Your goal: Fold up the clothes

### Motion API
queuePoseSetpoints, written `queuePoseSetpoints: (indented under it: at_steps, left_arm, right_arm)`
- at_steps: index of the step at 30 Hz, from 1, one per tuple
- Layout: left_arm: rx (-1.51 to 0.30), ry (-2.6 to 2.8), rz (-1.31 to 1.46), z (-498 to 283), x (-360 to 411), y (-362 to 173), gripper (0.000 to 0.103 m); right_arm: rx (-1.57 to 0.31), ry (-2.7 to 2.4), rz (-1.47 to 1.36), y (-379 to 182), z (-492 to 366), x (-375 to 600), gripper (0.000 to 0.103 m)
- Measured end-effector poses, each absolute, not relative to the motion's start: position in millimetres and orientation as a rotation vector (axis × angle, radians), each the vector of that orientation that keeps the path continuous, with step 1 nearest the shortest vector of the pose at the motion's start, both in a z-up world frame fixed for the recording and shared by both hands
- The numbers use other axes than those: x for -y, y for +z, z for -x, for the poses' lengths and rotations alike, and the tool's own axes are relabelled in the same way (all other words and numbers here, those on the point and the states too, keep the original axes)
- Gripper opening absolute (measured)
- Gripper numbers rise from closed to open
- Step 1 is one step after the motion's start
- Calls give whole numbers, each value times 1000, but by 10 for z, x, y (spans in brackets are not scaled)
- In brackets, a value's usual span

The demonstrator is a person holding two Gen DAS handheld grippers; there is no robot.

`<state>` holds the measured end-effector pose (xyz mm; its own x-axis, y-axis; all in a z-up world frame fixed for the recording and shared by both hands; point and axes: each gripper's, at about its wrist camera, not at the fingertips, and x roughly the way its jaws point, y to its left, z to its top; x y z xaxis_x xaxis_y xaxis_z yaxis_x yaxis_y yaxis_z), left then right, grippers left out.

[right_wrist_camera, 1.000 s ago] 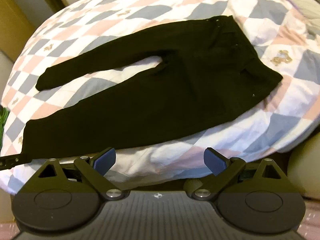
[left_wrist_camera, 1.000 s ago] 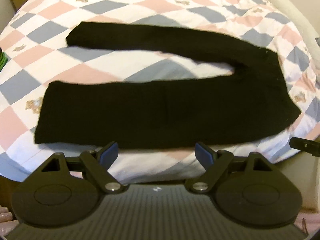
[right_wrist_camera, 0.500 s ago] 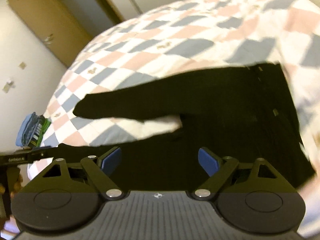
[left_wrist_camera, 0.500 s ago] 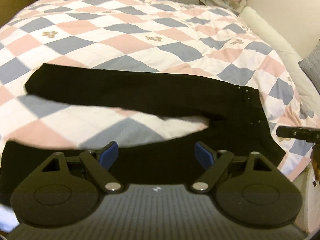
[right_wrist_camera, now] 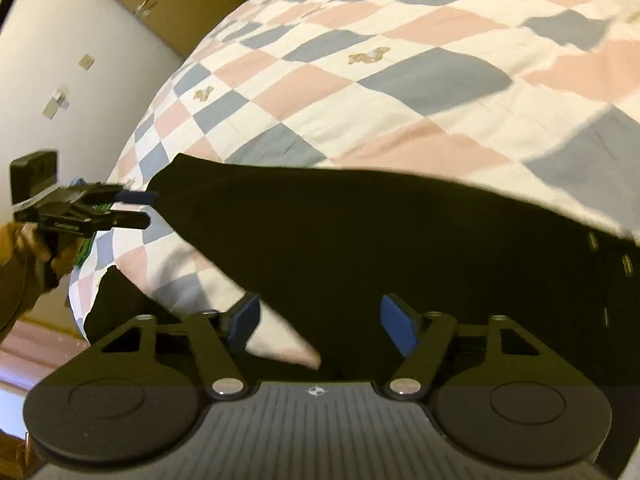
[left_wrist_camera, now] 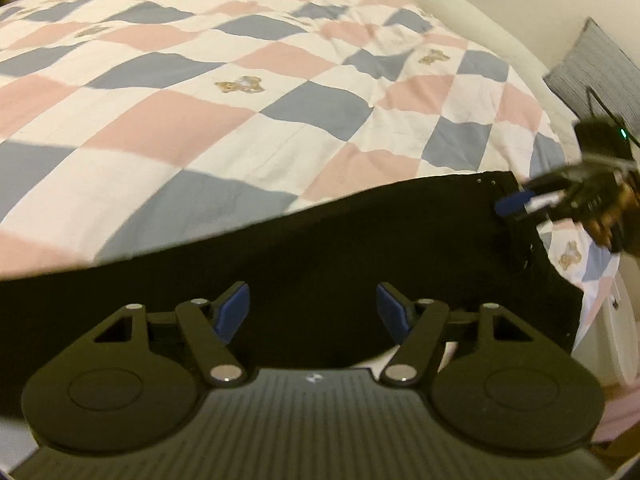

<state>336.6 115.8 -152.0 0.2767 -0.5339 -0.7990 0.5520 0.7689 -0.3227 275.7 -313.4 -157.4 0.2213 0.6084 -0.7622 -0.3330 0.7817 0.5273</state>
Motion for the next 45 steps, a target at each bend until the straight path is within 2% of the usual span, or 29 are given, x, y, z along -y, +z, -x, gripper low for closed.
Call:
queuePoseSetpoints:
  at_steps: [7,11,25,27,29,30,31,33,37,39,41,42,43,45]
  left_arm:
    - [-1144,-800,-46,-4167,-1317,-1964,65]
    - [-1195,-843,-97,-4416,-1407,-2180,65]
    - [-1250,-924,-430,-4663,-1326,-2603,65]
    - [-1250,-941,-440,-4684,-1350,-2628,61]
    - [-1250,-953,-447,-4700,-1372,-2646,54]
    - [-1248,-957,-451,-4704,-1378,-2651,52]
    - [-1246,-963,-458,-4700,-1380,-2653,48]
    - [-1243,-972,-473,-4698,-1377,-2658,46]
    - [-1238,-965,-534,-4660,-1298,-2686,49]
    - [-1236,-964,-547,-4642,-1272,-2686,46]
    - [-1256,-985,-514,-4634,-1283,-2677,17]
    - [-1264,-994,-501,-4627,-1286,-2672,13]
    - [-1246,-991,-532,-4585,-1267,-2665,11]
    - [-1221,-980,-564,-4527,-1244,-2643,9]
  right_arm:
    - [-1224,694,-229,-1918,-3620,3039,61]
    - [-1258,705,-199,-2118,-3989,2985,61]
    - [-1442,786,25,-2557,-4505,2776,61]
    - [-1457,809,46,-2574,-4523,2743,59]
    - [-1469,837,65,-2585,-4527,2706,51]
    - [-1475,854,71,-2589,-4526,2684,37]
    - [-1480,871,78,-2593,-4524,2663,28]
    - [-1483,882,113,-2593,-4511,2611,27]
    - [-1483,881,159,-2606,-4488,2532,27]
    - [-1480,873,166,-2604,-4469,2518,29]
    - [-1473,865,168,-2583,-4442,2515,29]
    - [-1468,860,171,-2569,-4426,2513,28]
    - [-1462,855,174,-2554,-4409,2511,22]
    - [-1445,845,204,-2518,-4365,2488,16]
